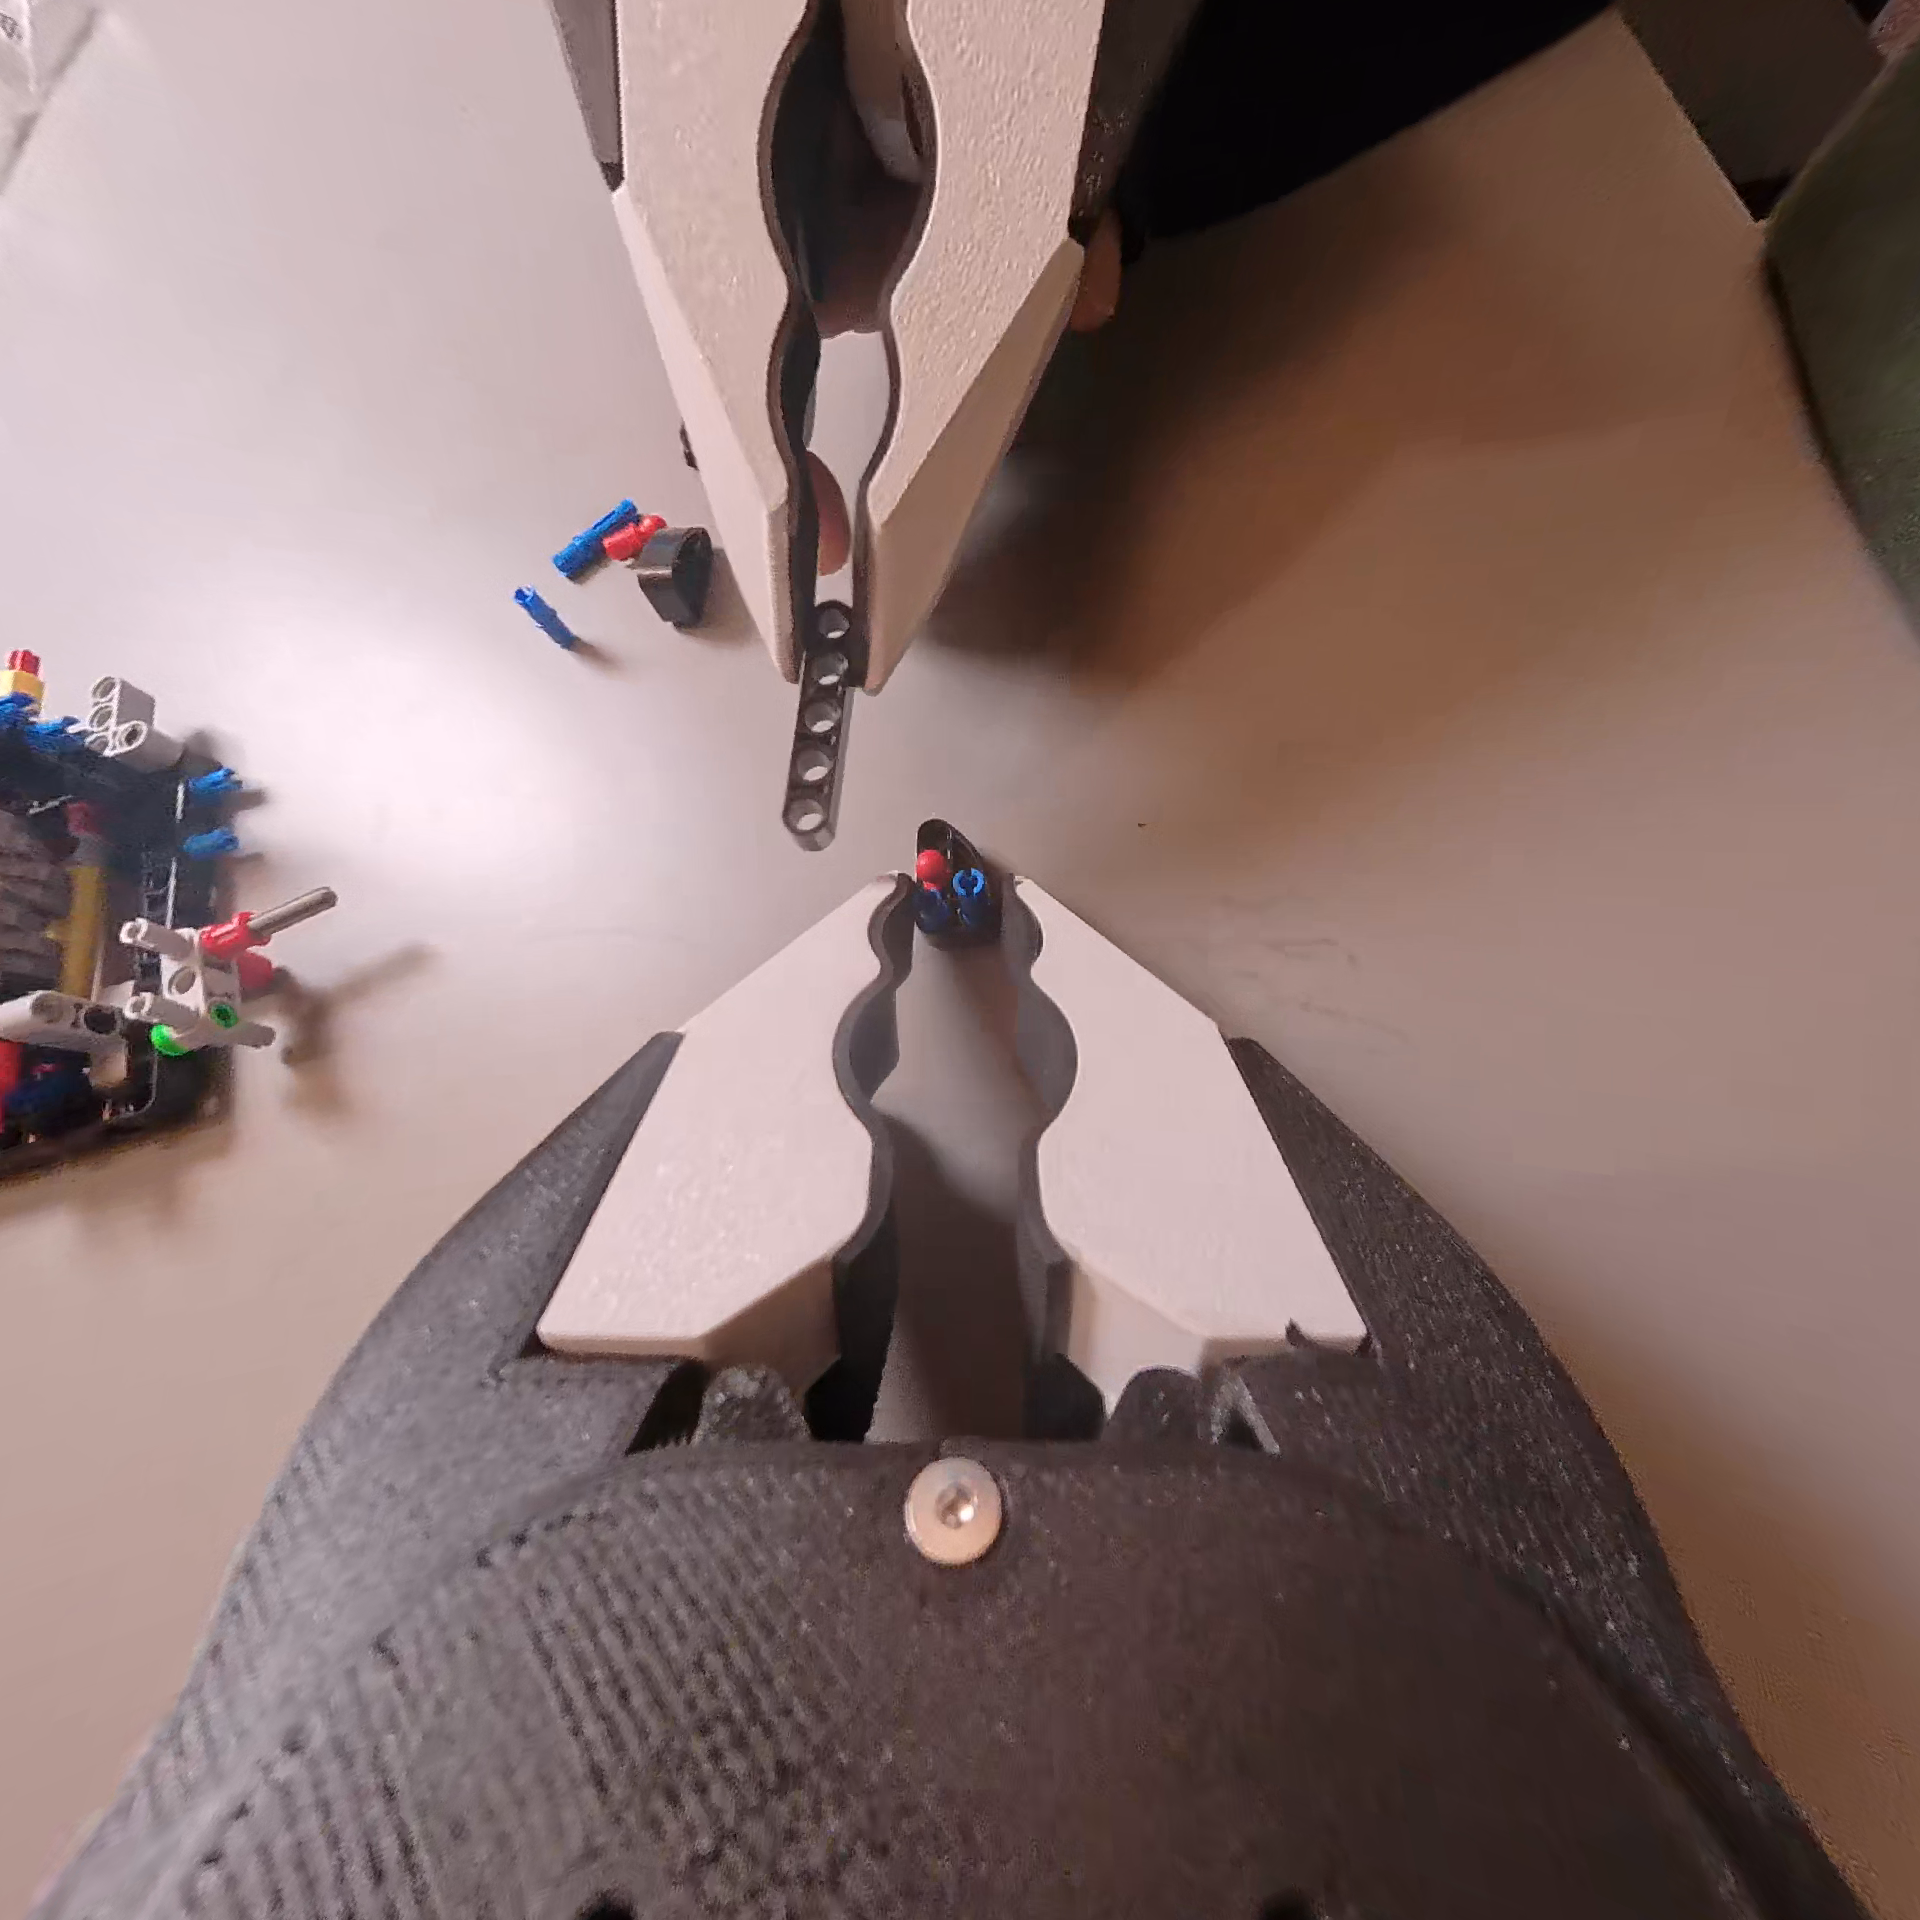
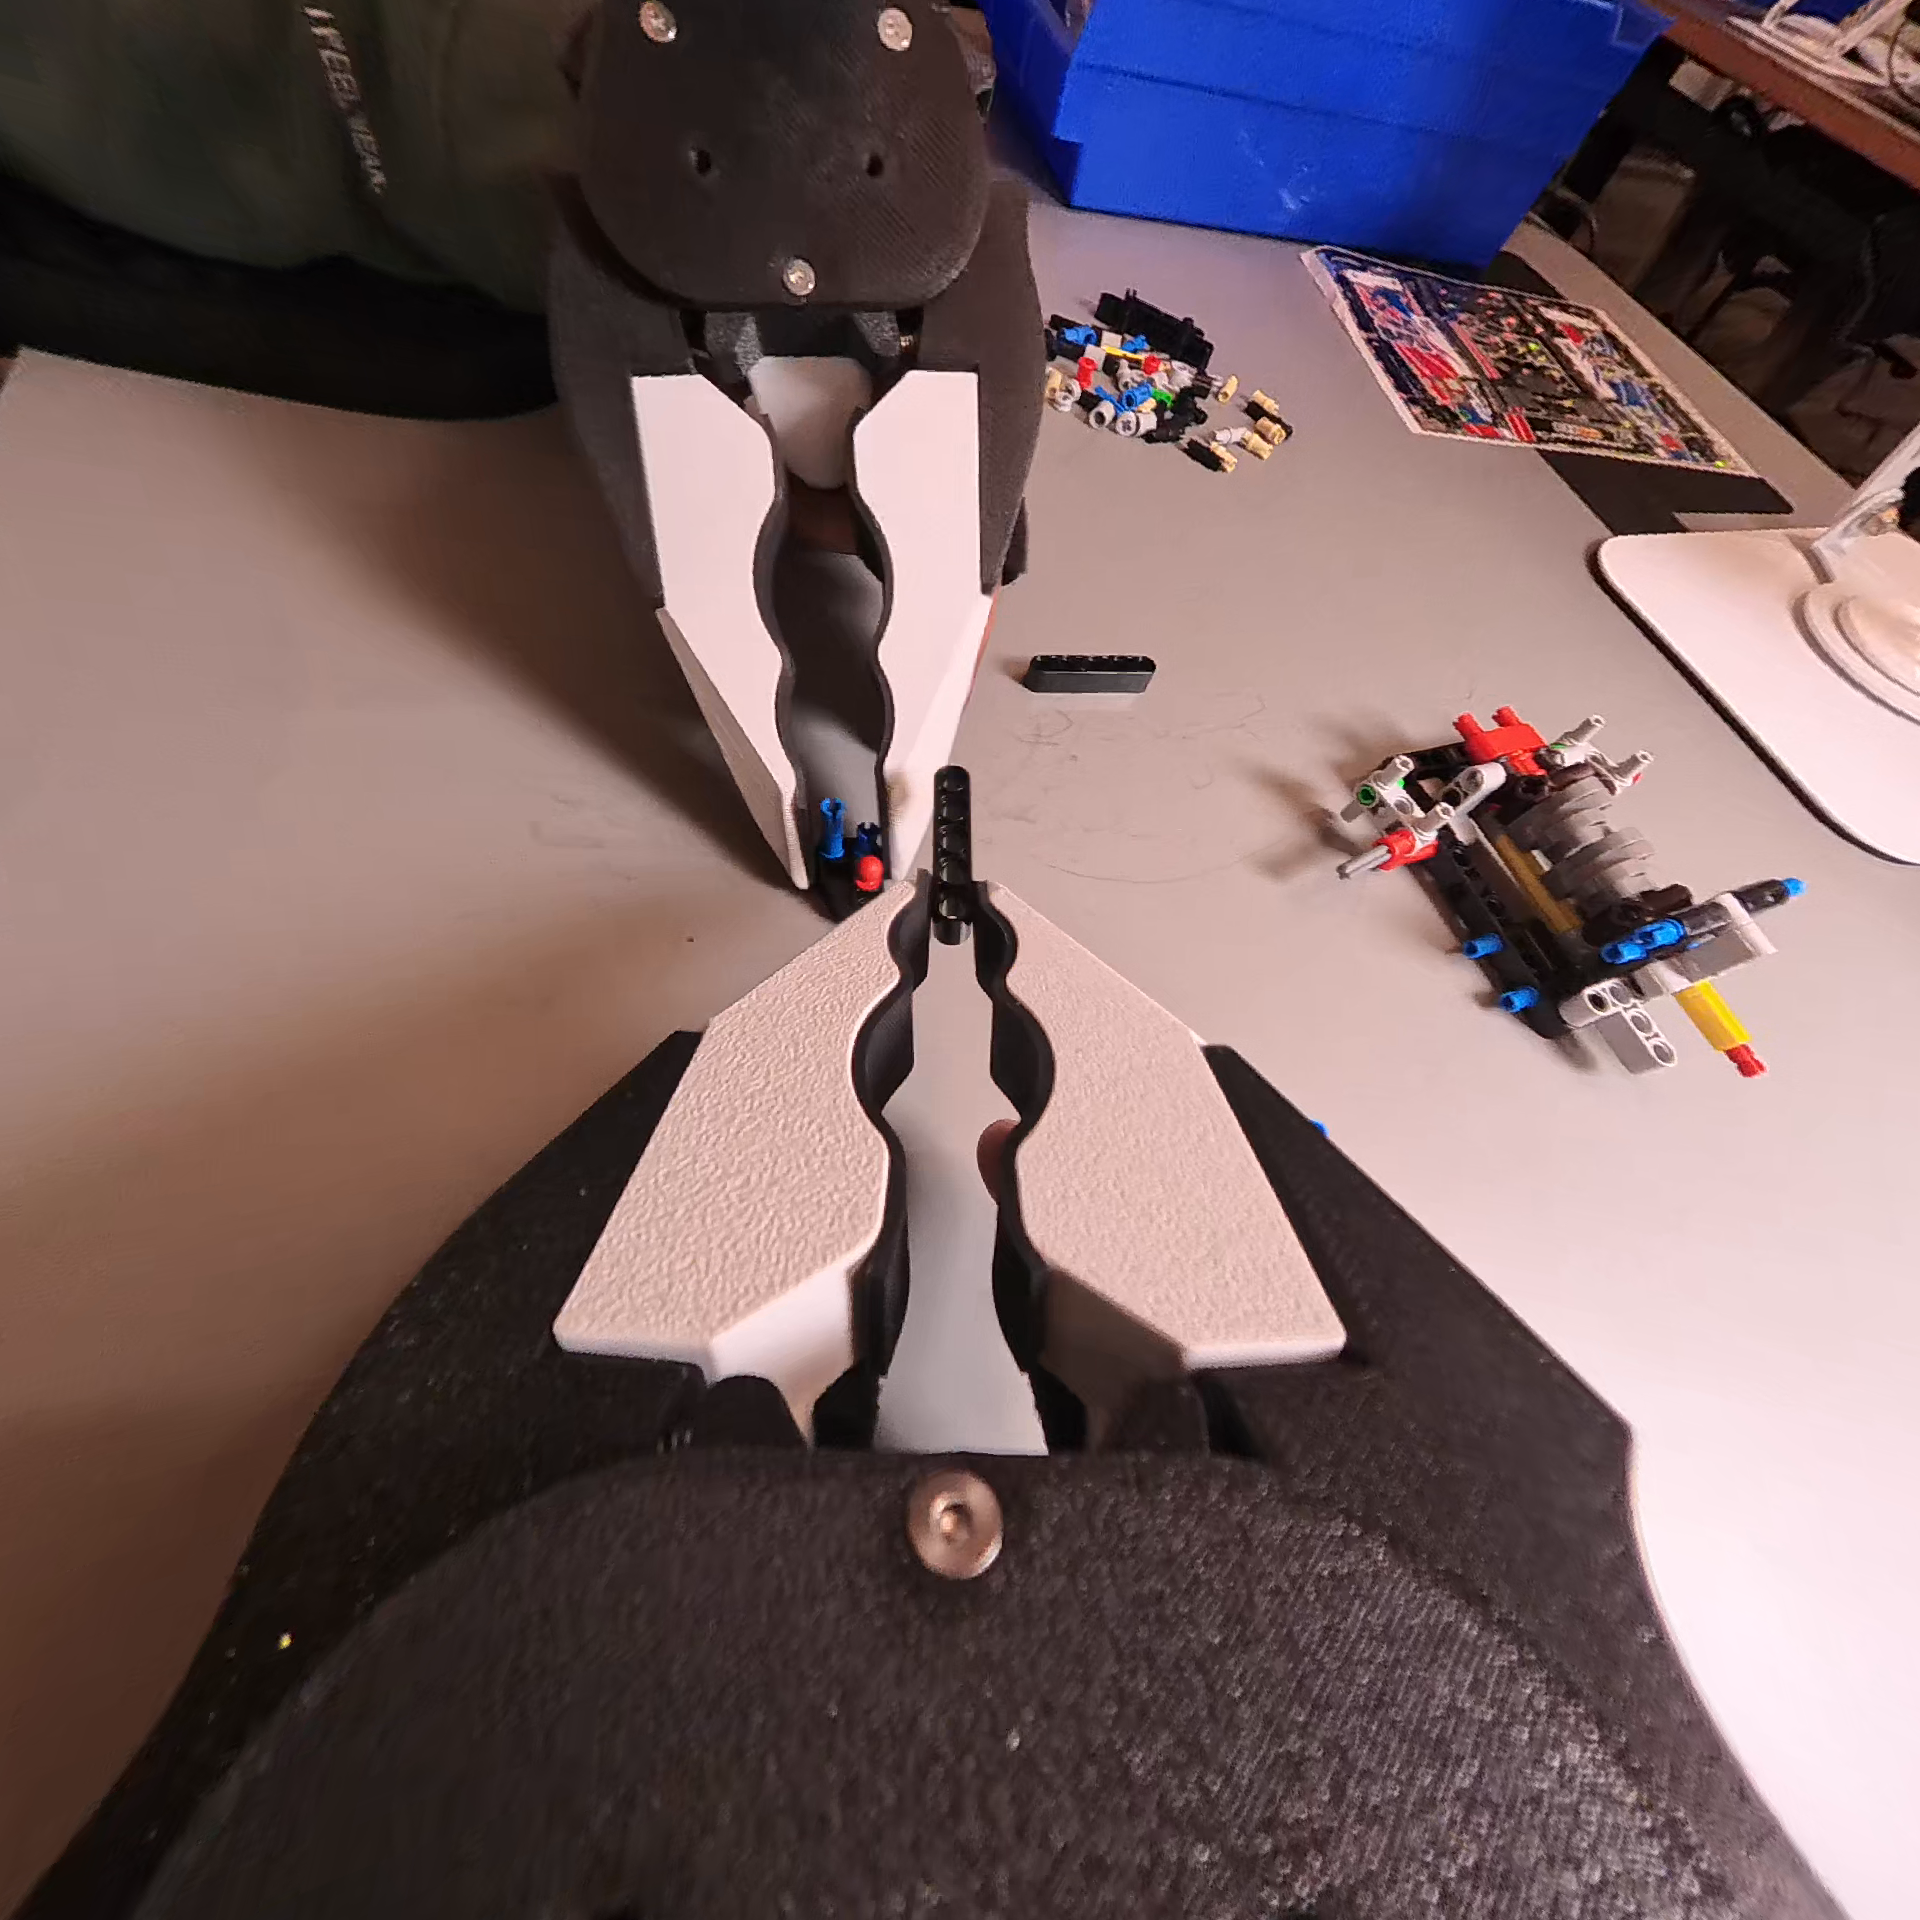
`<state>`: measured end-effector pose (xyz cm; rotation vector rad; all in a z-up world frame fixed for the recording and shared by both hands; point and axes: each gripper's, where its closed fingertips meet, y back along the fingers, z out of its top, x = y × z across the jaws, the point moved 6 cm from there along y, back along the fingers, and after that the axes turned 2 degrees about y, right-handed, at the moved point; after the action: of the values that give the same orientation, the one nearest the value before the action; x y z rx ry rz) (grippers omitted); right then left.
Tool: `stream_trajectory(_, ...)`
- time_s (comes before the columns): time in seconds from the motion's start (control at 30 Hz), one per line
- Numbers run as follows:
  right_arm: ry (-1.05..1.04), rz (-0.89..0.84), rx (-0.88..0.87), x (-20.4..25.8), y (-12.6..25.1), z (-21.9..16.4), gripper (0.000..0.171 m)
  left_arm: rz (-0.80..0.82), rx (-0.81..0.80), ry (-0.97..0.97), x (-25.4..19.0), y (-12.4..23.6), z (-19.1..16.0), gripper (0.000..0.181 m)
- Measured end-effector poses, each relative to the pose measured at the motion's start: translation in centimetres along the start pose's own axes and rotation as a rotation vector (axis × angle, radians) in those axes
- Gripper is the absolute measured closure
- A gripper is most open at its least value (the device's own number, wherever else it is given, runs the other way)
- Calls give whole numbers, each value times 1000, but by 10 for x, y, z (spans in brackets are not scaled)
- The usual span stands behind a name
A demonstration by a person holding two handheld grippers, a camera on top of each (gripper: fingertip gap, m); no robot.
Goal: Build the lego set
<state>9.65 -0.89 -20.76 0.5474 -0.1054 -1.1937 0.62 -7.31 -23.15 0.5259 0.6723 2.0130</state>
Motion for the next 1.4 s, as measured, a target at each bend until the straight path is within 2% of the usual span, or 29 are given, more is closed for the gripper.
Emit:
stream_trajectory(0.13,-6,9,1,0,1,-1,166,41,-4,-1,6,5,-1,147)
stream_trajectory(0.2,-13,12,-1,-1,1,-1,166,59,-40,29,9,12,2,146)
stream_trajectory(0.47,13,140,3,-9,0,7,166,153,-184,145,15,44,14,162)
stream_trajectory(0.8,158,534,98,-11,-16,28,167,112,-143,155,-1,40,16,170)
stream_trajectory(0.9,177,593,126,-16,-21,31,167,96,-153,167,-4,40,17,177)
stream_trajectory(1.2,198,690,110,-16,-18,38,167,-24,-265,280,-4,52,18,172)
stream_trajectory(1.27,211,715,83,-14,-14,45,167,-116,-307,375,-4,54,18,168)
stream_trajectory(1.4,279,764,58,-6,-7,61,167,-456,-426,601,-11,53,26,159)
